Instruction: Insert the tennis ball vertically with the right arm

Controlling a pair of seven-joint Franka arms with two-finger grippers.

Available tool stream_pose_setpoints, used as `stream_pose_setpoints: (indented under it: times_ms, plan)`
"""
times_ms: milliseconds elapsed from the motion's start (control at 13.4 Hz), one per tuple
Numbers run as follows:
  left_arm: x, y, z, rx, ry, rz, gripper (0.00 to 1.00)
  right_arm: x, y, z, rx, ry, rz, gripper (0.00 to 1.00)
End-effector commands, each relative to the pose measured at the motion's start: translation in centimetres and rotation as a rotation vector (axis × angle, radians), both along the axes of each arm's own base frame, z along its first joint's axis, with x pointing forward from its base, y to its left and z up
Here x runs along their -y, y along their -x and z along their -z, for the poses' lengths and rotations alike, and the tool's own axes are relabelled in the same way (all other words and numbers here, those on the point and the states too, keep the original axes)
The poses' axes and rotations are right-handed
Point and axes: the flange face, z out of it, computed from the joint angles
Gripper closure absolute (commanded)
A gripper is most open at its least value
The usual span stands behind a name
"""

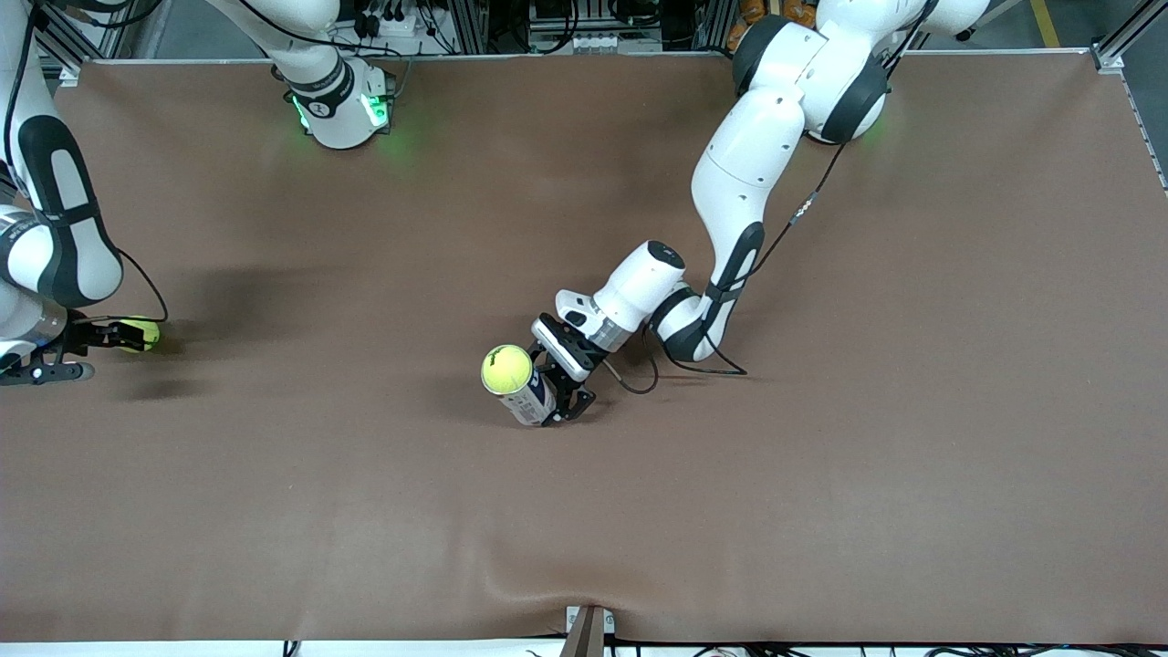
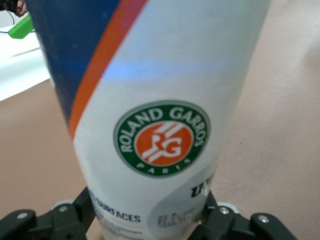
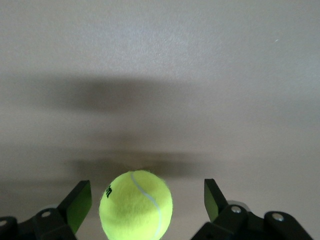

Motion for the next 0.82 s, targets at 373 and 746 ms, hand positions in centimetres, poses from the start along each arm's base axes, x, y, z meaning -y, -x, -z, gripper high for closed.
stream_pose_setpoints:
  times_ms: [373,746]
  plan:
    - [0.0,-0.2,-0.7,0.011,0.019,-0.003,0.18,2.4,3.1,2.2,0.007,-0.014,0.031,0.0]
    - [-0.1,-0.2,-0.6,0.01,0.018,-0.004,0.18,1.6,2.4,2.0,0.052,-0.003,0.202,0.0]
